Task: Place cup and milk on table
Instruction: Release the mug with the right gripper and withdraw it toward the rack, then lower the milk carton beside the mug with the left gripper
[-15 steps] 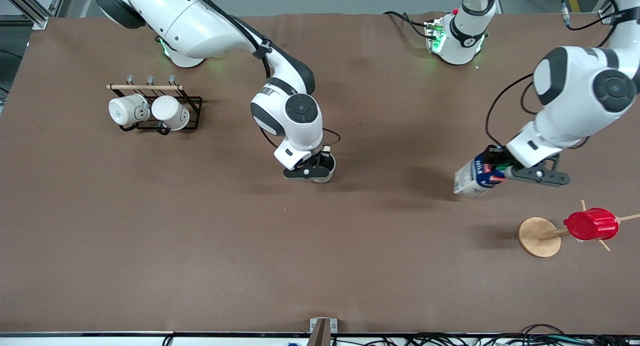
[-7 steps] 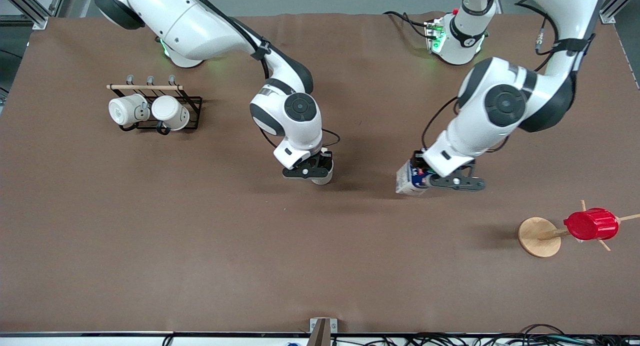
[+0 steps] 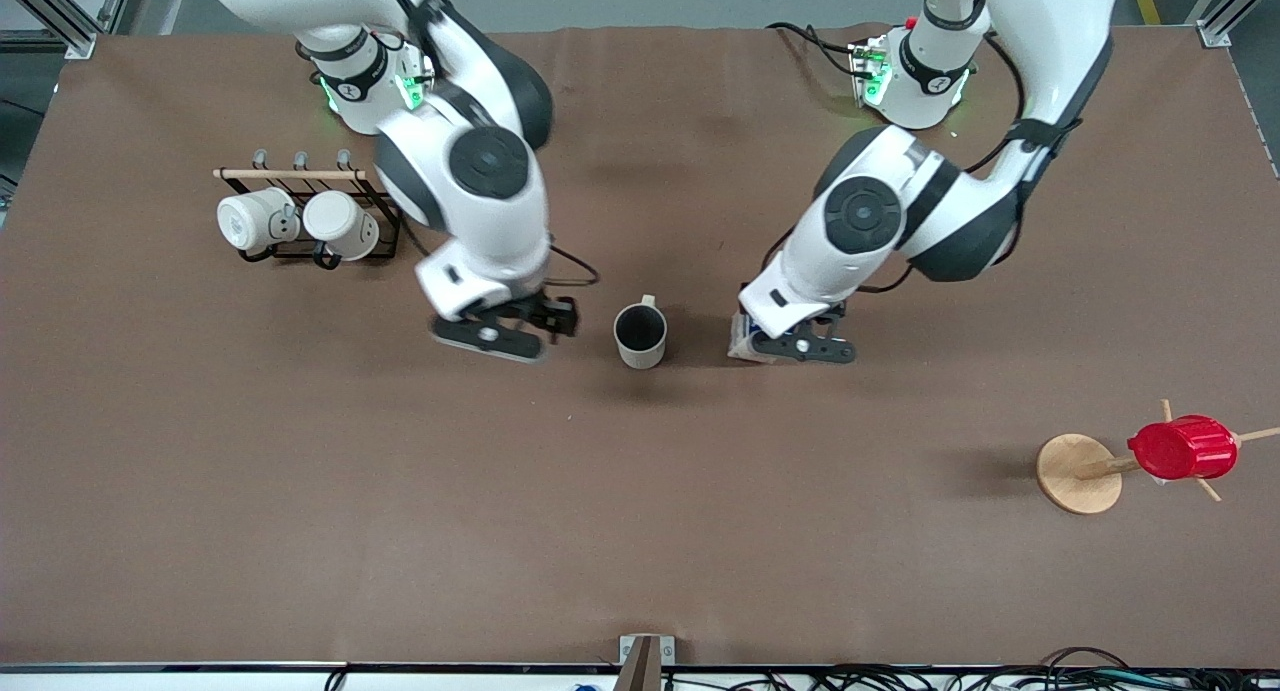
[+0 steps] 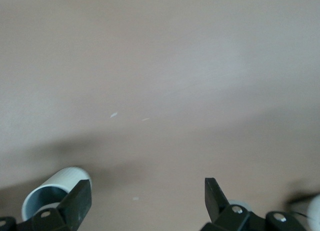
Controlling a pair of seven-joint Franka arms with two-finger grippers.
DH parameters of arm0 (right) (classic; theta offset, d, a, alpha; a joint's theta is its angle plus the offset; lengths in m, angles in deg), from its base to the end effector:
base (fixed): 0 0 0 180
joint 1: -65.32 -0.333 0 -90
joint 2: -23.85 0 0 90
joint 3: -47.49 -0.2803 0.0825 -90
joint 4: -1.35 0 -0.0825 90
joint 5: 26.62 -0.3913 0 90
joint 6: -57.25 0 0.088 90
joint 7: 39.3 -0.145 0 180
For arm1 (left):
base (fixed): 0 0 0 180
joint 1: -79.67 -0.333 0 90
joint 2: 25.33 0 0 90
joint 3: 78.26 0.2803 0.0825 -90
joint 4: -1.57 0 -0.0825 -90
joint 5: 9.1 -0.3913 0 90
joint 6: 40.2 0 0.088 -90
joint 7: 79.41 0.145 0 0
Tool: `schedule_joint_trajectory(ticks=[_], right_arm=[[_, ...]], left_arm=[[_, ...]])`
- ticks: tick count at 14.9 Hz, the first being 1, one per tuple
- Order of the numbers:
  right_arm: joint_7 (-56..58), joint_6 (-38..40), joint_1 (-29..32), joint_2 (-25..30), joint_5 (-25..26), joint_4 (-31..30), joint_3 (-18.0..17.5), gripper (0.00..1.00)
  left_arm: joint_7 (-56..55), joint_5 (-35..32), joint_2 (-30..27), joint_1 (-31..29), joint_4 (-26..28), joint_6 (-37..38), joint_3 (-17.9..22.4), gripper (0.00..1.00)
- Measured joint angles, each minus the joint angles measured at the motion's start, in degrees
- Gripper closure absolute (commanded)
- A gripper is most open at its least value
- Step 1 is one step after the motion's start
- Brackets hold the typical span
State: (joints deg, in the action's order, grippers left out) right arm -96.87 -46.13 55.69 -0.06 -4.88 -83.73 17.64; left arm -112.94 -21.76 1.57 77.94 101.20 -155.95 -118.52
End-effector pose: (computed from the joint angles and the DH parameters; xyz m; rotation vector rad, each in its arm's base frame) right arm 0.5589 0.3552 0.3846 2.9761 -0.3784 0.1441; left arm 0.5191 -0.3615 0.2811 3.0844 -0.2286 -0.1797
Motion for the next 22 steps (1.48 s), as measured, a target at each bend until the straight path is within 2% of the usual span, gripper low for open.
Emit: schedule_joint_trajectory(ticks=[3, 4, 7, 9, 14, 16, 20, 22], right_arm=[[6.3, 3.7, 6.8, 7.2, -4.7, -0.1, 0.7, 0.0], [9.8, 4.3, 8.6, 8.9, -6.6, -0.2, 2.6, 0.0], [22.2, 5.6, 10.2, 13.7, -11.2, -0.2, 13.9, 0.0], [30.1, 6.9, 10.3, 16.1, -12.4, -0.2, 19.8, 0.0], [42.8, 13.3, 10.2, 21.2, -19.0, -0.2, 28.7, 0.0], [44.5, 15.6, 10.3, 22.4, -19.8, -0.4, 30.6, 0.0], [46.2, 16.0, 10.2, 22.6, -20.0, -1.2, 30.9, 0.0], [49.3, 16.0, 10.2, 22.6, -20.0, -1.3, 31.4, 0.0]], left_arm=[[-1.0, -0.8, 2.8, 0.6, -2.3, 0.0, -2.0, 0.95], [-1.2, -1.6, 3.3, 0.6, -2.7, 0.1, -2.6, 0.95], [-3.1, -4.2, 4.4, 1.1, -3.1, 0.4, -3.5, 0.95], [-5.4, -5.8, 5.5, 1.8, -3.7, 0.5, -3.6, 0.96], [-12.1, -9.3, 8.2, 3.8, -6.8, 0.6, -3.7, 0.96], [-13.0, -10.2, 8.8, 4.8, -7.6, 1.2, -3.7, 0.95], [-13.5, -10.8, 9.3, 6.1, -8.3, 1.3, -3.8, 0.91], [-13.8, -11.6, 9.4, 6.3, -8.3, 1.4, -3.8, 0.8]])
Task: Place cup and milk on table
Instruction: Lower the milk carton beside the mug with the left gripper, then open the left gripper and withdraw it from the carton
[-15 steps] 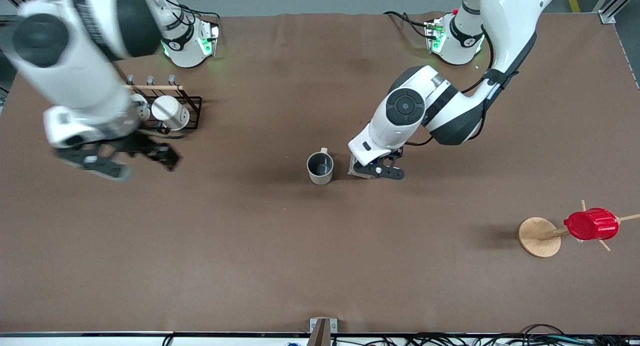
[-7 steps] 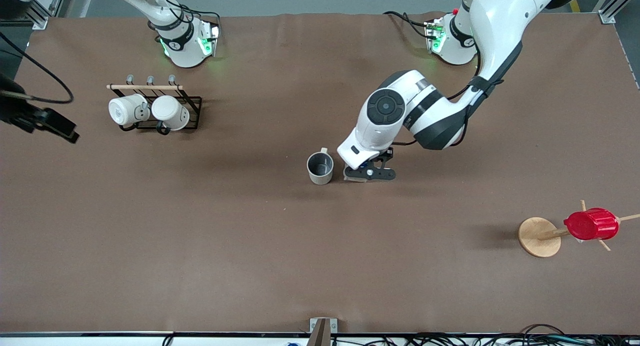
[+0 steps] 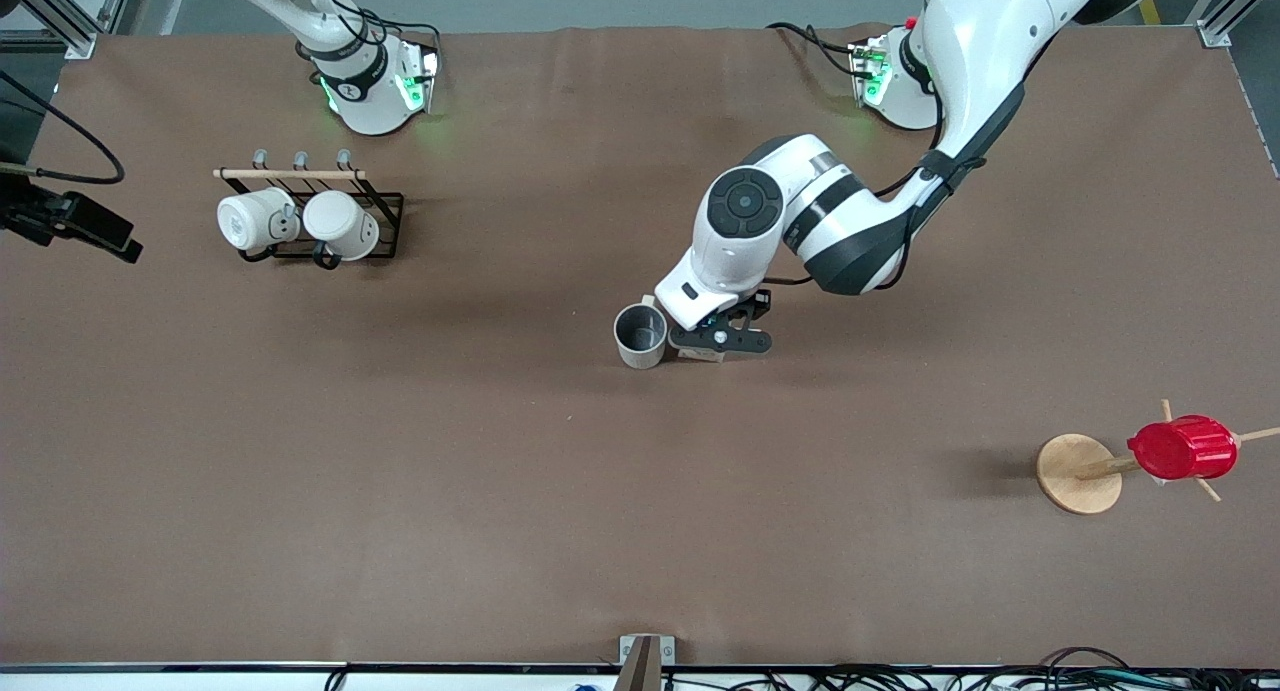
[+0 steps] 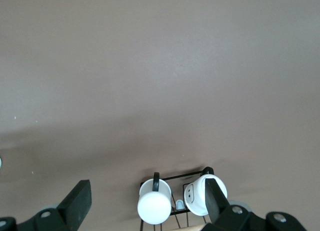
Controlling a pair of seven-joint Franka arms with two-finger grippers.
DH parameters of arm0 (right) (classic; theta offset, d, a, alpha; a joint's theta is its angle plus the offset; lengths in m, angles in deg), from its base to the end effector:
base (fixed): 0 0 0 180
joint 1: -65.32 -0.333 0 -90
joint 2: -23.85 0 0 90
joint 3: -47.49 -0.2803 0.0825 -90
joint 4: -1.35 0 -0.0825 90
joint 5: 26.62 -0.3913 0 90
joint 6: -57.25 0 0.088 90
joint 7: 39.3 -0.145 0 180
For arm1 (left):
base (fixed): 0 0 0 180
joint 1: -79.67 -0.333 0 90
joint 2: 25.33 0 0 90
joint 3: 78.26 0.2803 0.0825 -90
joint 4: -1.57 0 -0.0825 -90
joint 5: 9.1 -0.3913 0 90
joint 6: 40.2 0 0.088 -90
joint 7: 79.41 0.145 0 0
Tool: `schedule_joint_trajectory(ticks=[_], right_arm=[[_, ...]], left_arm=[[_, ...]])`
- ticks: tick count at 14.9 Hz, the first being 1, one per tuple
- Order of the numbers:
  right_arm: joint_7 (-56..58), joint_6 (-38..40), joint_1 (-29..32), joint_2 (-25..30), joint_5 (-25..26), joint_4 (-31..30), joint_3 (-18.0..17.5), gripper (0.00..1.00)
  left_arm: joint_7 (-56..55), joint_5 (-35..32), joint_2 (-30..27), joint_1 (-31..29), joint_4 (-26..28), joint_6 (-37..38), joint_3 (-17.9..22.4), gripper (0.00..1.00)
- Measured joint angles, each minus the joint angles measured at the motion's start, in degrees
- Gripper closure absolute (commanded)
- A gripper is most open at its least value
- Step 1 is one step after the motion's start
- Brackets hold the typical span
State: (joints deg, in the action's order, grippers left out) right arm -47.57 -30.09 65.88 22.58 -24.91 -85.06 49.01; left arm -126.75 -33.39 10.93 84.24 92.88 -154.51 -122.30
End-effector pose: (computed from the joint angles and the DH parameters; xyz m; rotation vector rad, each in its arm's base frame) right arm 0.5629 -0.0248 0.5642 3.0980 -0.2826 -0.0067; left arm 0.5000 -0.4393 0.2682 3.1325 -0.1856 -0.0928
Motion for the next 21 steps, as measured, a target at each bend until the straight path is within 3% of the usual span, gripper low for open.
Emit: schedule_joint_trajectory(ticks=[1, 2, 4, 5, 10, 15, 19, 21], right_arm=[[0.8, 0.2, 0.0, 0.0, 0.0, 0.0, 0.3, 0.0], [1.3, 0.3, 0.0, 0.0, 0.0, 0.0, 0.5, 0.0], [1.9, 0.3, 0.0, 0.0, 0.0, 0.0, 0.6, 0.0], [2.0, 0.2, 0.0, 0.0, 0.0, 0.0, 0.6, 0.0], [2.2, 0.3, 0.0, 0.0, -0.1, 0.0, 0.7, 0.0], [2.2, 0.3, 0.0, 0.0, -0.1, -0.1, 1.0, 0.0], [2.2, 0.3, 0.5, 0.0, -0.1, -0.1, 1.1, 0.0], [2.2, 0.3, 0.6, 0.0, -0.1, -0.1, 1.1, 0.0]], left_arm=[[-0.4, -0.8, 0.1, 0.1, 0.0, 0.0, 0.0, 0.69], [-0.9, -1.6, 0.2, 0.1, -0.1, 0.0, 0.0, 0.51], [-1.1, -2.4, 0.5, 0.1, -0.3, 0.0, 0.0, 0.04], [-1.1, -3.0, 0.7, 0.1, -0.5, 0.0, 0.0, 0.0], [-1.6, -5.0, 1.4, -0.3, -1.6, -0.1, -0.5, 0.0], [-2.1, -0.3, -2.3, -0.7, -4.4, 0.2, -1.7, 0.0], [0.9, 3.9, -9.6, -0.7, -4.3, 6.1, 3.3, 0.0], [7.0, 10.2, -12.8, -0.4, -4.2, 6.5, 8.9, 0.0]])
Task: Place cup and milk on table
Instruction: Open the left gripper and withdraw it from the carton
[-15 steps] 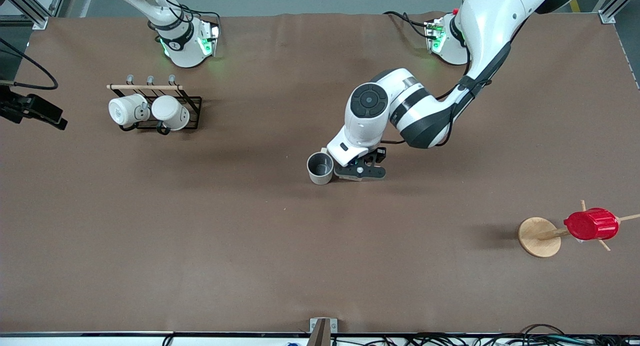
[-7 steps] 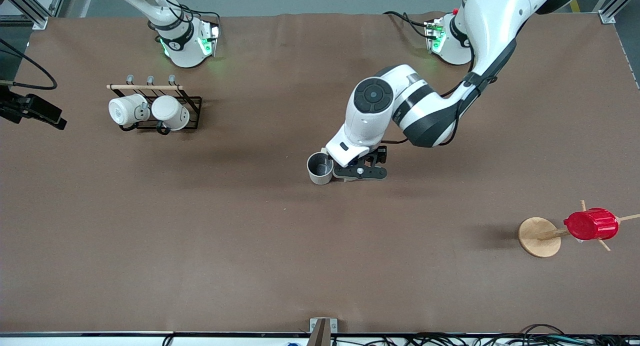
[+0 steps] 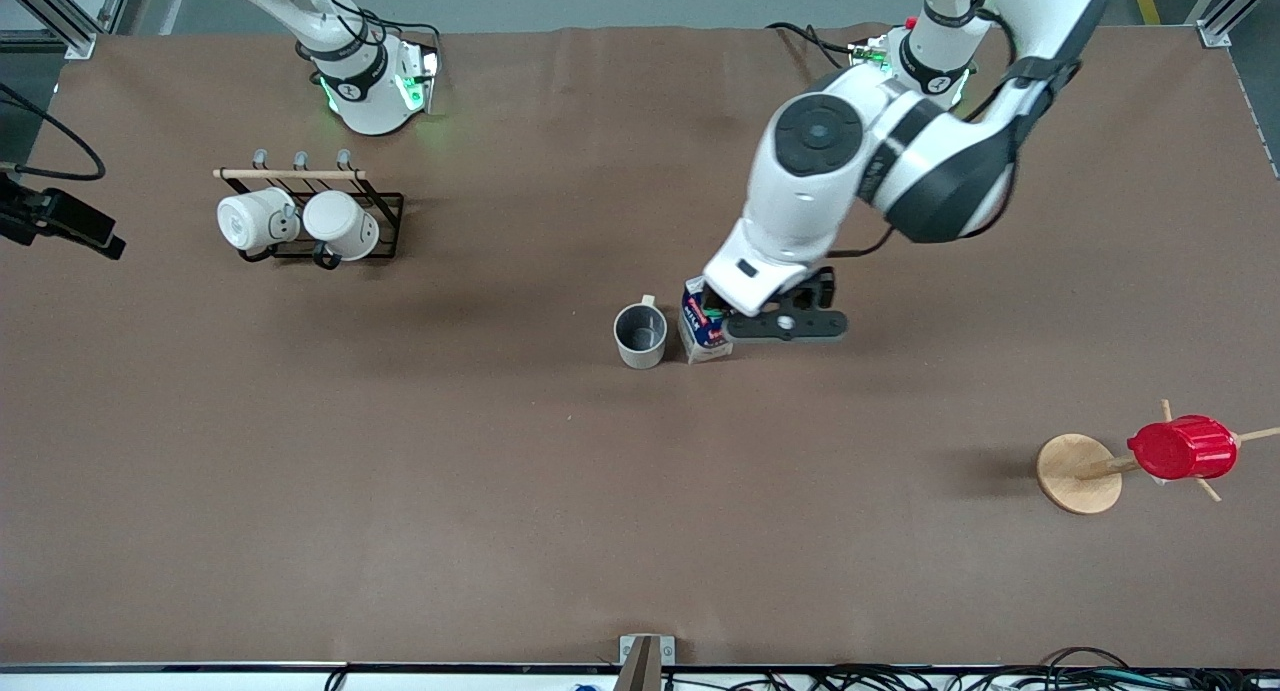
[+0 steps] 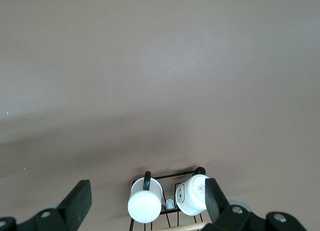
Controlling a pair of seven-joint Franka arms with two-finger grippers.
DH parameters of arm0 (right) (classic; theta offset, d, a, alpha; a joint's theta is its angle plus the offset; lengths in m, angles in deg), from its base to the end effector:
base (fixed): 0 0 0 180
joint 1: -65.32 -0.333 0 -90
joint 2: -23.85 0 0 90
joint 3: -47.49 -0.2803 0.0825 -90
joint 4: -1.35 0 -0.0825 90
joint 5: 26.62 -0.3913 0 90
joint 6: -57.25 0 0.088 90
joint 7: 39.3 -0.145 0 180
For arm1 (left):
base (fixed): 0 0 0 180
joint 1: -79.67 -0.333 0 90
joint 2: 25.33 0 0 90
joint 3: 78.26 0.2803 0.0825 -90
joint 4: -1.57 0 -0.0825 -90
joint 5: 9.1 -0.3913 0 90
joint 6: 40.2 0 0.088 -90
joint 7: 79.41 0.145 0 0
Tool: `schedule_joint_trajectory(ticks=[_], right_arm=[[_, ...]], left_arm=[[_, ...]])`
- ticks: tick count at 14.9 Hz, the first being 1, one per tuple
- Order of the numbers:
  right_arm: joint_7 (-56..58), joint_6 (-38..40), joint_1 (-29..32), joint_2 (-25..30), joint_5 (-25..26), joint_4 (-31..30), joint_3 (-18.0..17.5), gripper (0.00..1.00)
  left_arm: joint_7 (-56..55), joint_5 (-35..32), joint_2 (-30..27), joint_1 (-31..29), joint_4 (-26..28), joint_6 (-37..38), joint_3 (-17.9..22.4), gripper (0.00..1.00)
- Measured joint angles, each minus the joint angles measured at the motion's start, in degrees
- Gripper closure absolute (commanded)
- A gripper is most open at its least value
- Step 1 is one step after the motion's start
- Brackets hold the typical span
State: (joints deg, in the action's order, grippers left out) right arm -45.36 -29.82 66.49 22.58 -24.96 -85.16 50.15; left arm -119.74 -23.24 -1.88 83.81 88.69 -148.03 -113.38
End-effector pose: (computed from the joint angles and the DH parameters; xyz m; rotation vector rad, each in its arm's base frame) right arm 0.5612 -0.0417 0.5630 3.0996 -0.2702 -0.0183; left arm 0.5535 -0.3654 0.3886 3.1272 -0.0181 0.0397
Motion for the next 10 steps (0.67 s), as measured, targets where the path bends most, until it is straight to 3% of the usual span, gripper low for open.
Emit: schedule_joint_trajectory(ticks=[5, 10], right_arm=[[0.0, 0.1, 0.2, 0.0, 0.0, 0.0, 0.0, 0.0], [0.0, 0.1, 0.6, 0.0, -0.1, 0.0, 0.0, 0.0]], left_arm=[[21.3, 16.4, -10.2, 0.3, 2.7, 0.5, 18.5, 0.0], [34.2, 21.4, -20.7, 0.0, 6.7, 6.4, 31.9, 0.0]])
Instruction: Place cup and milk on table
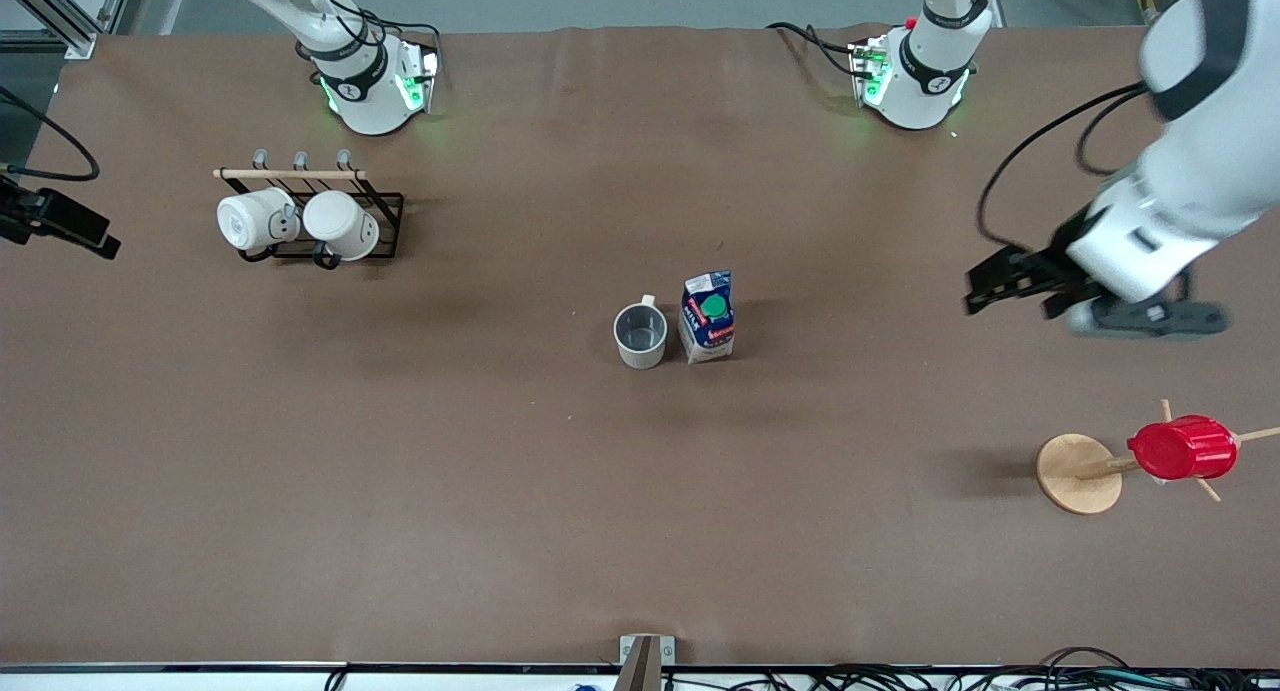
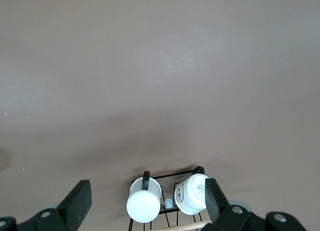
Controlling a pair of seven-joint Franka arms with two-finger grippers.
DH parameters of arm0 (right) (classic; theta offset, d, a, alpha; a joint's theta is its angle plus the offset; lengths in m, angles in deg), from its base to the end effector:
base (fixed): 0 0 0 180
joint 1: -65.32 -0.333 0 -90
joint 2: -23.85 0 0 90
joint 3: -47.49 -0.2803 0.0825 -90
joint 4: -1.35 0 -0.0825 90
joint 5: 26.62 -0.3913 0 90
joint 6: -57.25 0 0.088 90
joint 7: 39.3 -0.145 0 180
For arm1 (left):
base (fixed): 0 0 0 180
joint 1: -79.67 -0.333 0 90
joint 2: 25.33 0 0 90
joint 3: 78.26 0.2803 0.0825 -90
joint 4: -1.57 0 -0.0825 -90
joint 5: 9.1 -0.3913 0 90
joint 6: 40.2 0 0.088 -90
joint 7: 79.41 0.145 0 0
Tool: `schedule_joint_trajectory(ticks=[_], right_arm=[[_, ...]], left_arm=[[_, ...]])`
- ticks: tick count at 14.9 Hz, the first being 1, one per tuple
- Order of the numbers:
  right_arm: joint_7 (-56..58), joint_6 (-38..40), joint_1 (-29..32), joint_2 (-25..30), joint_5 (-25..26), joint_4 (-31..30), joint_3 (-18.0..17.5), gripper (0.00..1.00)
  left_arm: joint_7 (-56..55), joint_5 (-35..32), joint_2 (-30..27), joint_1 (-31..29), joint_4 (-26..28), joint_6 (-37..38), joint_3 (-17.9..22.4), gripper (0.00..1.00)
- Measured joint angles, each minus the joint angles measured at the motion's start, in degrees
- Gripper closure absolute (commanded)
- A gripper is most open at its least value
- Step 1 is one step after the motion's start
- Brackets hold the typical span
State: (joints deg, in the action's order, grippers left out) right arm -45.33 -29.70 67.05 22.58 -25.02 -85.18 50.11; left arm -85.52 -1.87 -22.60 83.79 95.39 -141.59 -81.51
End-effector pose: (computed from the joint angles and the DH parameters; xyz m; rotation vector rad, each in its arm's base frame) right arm 0.5605 -0.0466 0.5626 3.0994 -0.2835 -0.0224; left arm 0.5871 -0.0912 0.5104 3.0034 -0.0032 0.1036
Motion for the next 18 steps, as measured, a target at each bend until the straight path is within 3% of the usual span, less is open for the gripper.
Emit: schedule_joint_trajectory(ticks=[2, 6, 18], right_arm=[[0.0, 0.0, 0.0, 0.0, 0.0, 0.0, -0.1, 0.0], [0.0, 0.0, 0.0, 0.0, -0.1, 0.0, -0.1, 0.0], [0.1, -0.1, 0.0, 0.0, -0.1, 0.0, 0.0, 0.0]], left_arm=[[2.0, -0.1, -2.7, -0.1, 0.4, 2.3, 2.4, 0.0], [2.5, -2.7, -5.6, -0.6, 1.1, 5.9, 2.6, 0.0], [2.0, -5.6, -5.2, -0.5, 1.4, 6.7, 0.1, 0.01]])
